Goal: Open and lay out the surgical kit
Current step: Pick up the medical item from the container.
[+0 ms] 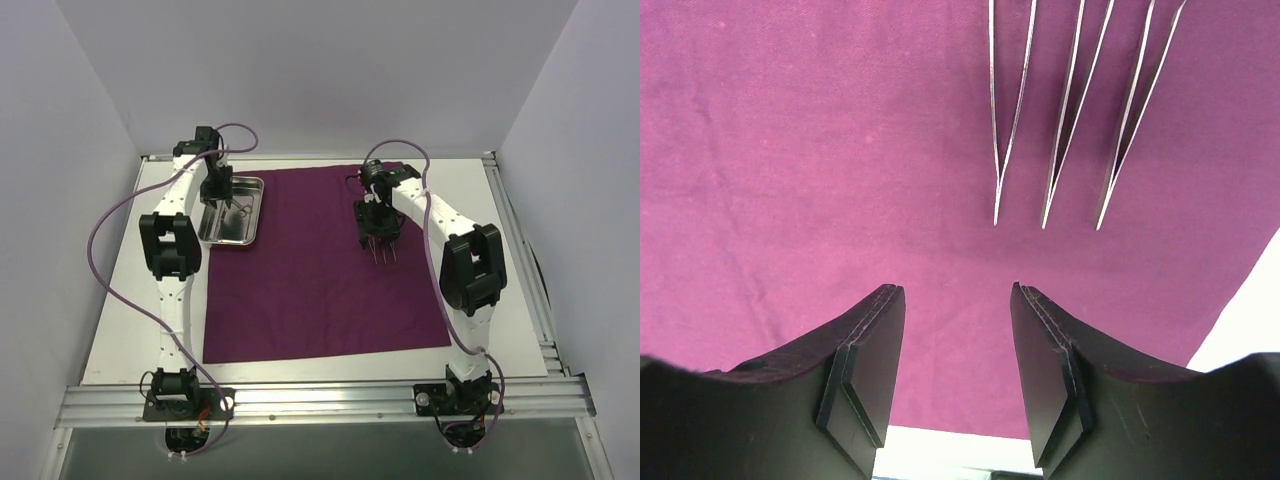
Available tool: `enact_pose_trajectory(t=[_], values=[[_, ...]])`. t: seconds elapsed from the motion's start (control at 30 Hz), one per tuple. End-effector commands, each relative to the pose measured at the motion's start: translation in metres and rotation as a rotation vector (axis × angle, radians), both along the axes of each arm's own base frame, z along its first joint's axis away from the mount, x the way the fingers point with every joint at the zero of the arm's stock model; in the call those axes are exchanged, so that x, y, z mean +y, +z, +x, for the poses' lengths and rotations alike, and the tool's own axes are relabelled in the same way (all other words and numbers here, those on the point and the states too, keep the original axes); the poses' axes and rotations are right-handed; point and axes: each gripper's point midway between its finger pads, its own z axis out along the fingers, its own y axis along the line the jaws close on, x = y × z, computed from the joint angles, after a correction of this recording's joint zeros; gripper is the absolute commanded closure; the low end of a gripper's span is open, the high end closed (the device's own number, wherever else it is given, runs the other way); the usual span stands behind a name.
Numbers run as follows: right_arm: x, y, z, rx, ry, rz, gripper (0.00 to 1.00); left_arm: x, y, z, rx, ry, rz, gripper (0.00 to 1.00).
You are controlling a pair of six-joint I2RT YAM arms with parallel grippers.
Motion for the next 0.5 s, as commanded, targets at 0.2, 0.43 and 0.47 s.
enact_pose_trajectory(t=[0.2, 0.43, 0.47], values=[[-0.006, 0.004, -0.015, 0.034, 0.019, -0.026, 0.53, 0.003, -0.001, 0.019, -0.049, -0.035, 0.010, 0.52], [-0.008, 0.004, -0.018, 0.038, 0.018, -0.029, 0.53, 0.007, -0.016, 0.021, -0.036, -0.038, 0.032, 0.52], [-0.008, 0.004, -0.018, 0.038, 0.018, -0.029, 0.53, 0.008, -0.017, 0.022, -0.038, -0.035, 0.036, 0.52]])
